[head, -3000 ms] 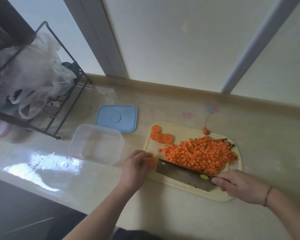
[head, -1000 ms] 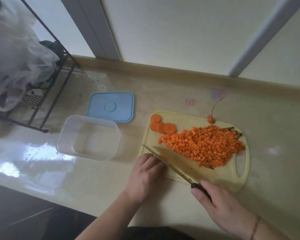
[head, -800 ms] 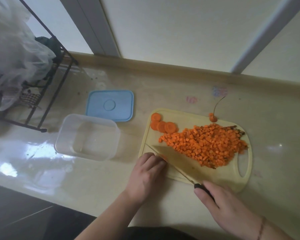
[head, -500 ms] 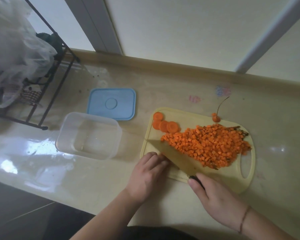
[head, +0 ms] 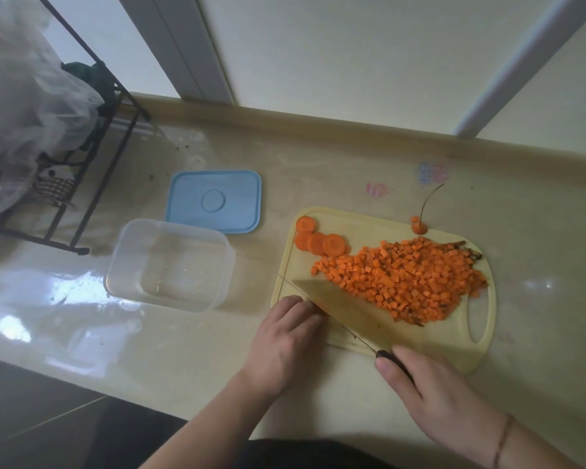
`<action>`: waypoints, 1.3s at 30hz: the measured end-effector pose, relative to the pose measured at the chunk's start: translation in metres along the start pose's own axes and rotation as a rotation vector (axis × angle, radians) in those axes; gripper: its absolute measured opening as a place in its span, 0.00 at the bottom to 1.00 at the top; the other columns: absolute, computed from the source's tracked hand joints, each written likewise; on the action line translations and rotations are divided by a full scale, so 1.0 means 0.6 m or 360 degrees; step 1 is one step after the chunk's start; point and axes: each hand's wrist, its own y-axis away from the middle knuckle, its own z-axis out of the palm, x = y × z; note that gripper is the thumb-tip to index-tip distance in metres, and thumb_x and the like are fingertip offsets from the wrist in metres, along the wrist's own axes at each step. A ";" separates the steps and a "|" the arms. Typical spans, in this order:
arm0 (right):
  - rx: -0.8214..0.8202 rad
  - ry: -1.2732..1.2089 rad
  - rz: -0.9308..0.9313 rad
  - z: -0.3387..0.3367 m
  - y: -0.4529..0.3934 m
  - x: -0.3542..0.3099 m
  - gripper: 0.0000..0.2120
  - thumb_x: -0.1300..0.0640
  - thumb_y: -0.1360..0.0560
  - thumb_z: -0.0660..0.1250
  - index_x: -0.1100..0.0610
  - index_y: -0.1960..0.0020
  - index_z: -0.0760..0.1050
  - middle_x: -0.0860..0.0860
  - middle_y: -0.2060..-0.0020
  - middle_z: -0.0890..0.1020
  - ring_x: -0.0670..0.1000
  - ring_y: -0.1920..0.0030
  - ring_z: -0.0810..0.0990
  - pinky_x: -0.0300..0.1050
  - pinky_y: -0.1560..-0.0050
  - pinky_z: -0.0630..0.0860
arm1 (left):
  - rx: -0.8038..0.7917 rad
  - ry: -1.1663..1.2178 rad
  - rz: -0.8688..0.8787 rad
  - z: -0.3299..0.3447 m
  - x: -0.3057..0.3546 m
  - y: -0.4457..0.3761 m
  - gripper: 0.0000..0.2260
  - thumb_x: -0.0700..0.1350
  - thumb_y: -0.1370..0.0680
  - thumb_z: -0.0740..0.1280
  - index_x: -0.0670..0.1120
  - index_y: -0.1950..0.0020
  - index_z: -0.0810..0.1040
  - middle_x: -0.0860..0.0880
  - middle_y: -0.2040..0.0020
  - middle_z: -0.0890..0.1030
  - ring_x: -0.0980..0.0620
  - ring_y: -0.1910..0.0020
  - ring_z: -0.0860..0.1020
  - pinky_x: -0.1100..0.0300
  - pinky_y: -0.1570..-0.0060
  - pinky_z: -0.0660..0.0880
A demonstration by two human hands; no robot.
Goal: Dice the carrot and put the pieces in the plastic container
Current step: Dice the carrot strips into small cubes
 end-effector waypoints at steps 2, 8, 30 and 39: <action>0.0014 -0.0015 0.0018 0.003 0.007 0.005 0.26 0.28 0.24 0.46 0.49 0.63 0.64 0.50 0.71 0.74 0.47 0.70 0.73 0.54 0.65 0.71 | 0.0013 -0.0004 -0.0005 0.001 0.000 0.000 0.09 0.36 0.24 0.75 0.42 0.44 0.84 0.48 0.43 0.81 0.43 0.48 0.78 0.53 0.46 0.76; -0.0027 0.0020 0.0061 0.013 -0.008 0.000 0.28 0.27 0.26 0.41 0.48 0.62 0.65 0.49 0.71 0.75 0.47 0.68 0.74 0.53 0.64 0.73 | 0.0017 0.0003 0.0016 0.003 -0.001 0.000 0.07 0.40 0.21 0.72 0.41 0.45 0.84 0.47 0.44 0.82 0.43 0.48 0.78 0.53 0.46 0.77; -0.0052 -0.0063 0.0020 -0.003 0.012 0.005 0.28 0.28 0.24 0.46 0.51 0.64 0.65 0.51 0.71 0.74 0.48 0.69 0.73 0.52 0.63 0.71 | -0.0004 -0.0010 0.0098 -0.005 -0.004 0.005 0.09 0.39 0.18 0.65 0.41 0.43 0.84 0.48 0.41 0.82 0.44 0.43 0.78 0.55 0.44 0.77; -0.0070 0.0072 -0.0017 0.005 -0.039 -0.013 0.26 0.31 0.24 0.42 0.48 0.63 0.66 0.51 0.71 0.75 0.48 0.68 0.74 0.51 0.65 0.71 | -0.0020 -0.0027 0.0116 -0.003 -0.011 0.008 0.08 0.37 0.20 0.70 0.41 0.42 0.84 0.46 0.41 0.82 0.44 0.42 0.78 0.55 0.41 0.76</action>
